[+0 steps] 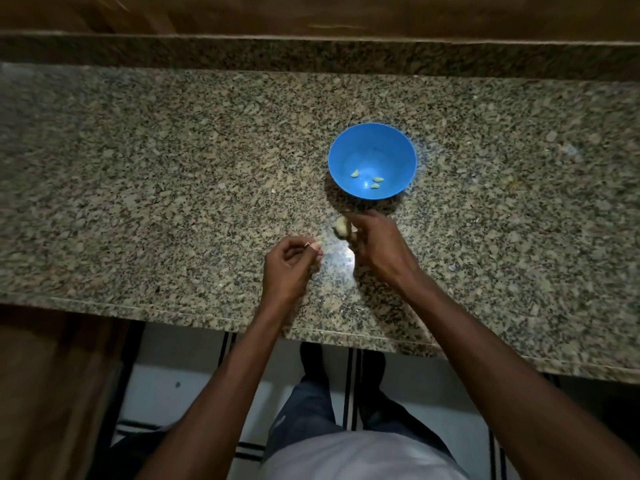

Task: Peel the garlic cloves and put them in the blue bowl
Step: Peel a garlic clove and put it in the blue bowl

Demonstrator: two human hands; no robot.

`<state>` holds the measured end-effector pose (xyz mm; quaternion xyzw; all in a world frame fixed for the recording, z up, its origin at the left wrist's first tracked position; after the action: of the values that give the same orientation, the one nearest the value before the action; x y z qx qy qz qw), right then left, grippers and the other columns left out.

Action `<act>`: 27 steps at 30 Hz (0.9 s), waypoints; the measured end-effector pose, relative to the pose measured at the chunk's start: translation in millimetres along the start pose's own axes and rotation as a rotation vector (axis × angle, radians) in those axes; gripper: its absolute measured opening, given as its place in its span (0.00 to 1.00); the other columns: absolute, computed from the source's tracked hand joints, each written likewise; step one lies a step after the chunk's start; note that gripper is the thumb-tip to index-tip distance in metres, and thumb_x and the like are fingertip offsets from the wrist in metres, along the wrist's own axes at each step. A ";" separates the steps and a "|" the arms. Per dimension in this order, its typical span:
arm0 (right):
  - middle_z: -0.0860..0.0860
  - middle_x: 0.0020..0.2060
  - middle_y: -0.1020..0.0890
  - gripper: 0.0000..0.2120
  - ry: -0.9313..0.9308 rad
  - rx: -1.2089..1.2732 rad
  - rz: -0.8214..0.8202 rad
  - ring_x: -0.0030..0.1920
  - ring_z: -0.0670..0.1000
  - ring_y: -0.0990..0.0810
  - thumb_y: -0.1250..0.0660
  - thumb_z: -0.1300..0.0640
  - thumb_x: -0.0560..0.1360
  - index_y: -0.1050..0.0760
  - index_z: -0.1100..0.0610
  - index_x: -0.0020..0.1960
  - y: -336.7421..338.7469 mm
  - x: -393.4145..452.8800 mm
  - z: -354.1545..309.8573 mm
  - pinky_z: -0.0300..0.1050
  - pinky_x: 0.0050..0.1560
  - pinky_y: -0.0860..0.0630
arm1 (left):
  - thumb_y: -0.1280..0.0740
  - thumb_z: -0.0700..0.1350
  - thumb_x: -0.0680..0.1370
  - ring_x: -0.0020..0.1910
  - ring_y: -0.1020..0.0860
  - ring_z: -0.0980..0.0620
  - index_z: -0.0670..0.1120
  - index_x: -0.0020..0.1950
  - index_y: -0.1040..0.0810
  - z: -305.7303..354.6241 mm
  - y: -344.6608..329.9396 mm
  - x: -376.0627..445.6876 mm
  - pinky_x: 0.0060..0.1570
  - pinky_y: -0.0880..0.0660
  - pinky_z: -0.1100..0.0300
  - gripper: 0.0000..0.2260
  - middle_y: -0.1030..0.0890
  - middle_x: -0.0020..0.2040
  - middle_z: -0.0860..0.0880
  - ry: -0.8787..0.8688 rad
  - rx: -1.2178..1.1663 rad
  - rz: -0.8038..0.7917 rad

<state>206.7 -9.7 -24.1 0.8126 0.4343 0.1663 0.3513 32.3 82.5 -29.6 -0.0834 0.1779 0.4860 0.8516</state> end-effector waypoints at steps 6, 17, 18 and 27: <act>0.54 0.50 0.11 0.12 -0.390 0.730 -0.085 0.48 0.51 0.11 0.26 0.55 0.80 0.14 0.59 0.60 3.5 -54.9 12.4 0.49 0.50 0.15 | 0.23 0.38 0.77 0.50 0.14 0.40 0.35 0.55 0.18 -14.3 -34.9 -29.4 0.53 0.16 0.45 0.11 0.13 0.49 0.38 0.134 -0.163 -0.003; 0.59 0.49 0.12 0.10 -0.648 1.107 0.078 0.54 0.58 0.12 0.26 0.60 0.79 0.15 0.66 0.56 -5.6 -76.6 18.4 0.50 0.56 0.15 | 0.23 0.39 0.77 0.42 0.14 0.54 0.40 0.46 0.16 -16.5 -62.7 -44.9 0.44 0.18 0.59 0.03 0.13 0.40 0.48 -0.072 0.039 0.083; 0.58 0.48 0.12 0.09 -0.676 1.142 0.107 0.53 0.57 0.12 0.26 0.60 0.80 0.15 0.66 0.54 -6.6 -77.0 17.3 0.50 0.55 0.15 | 0.24 0.38 0.77 0.40 0.15 0.55 0.42 0.45 0.16 -12.4 -62.7 -46.2 0.41 0.18 0.60 0.03 0.14 0.39 0.50 -0.163 0.165 0.094; 0.58 0.41 0.12 0.07 -0.445 0.667 0.059 0.40 0.59 0.12 0.30 0.61 0.81 0.15 0.59 0.56 11.5 -53.9 26.3 0.58 0.44 0.13 | 0.30 0.36 0.79 0.52 0.19 0.55 0.47 0.56 0.14 -16.0 -45.2 -39.8 0.52 0.20 0.58 0.10 0.16 0.52 0.53 -0.317 0.549 0.089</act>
<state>198.0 -69.7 -32.4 0.9103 0.3542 -0.1540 0.1490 49.0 22.5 -30.4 0.2343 0.1709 0.4637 0.8372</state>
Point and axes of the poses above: each hand's wrist, its own x-axis towards the middle knuckle, its own y-axis out of the back of the hand, z = x × y, the point moved 5 cm from there along x, towards the middle knuckle
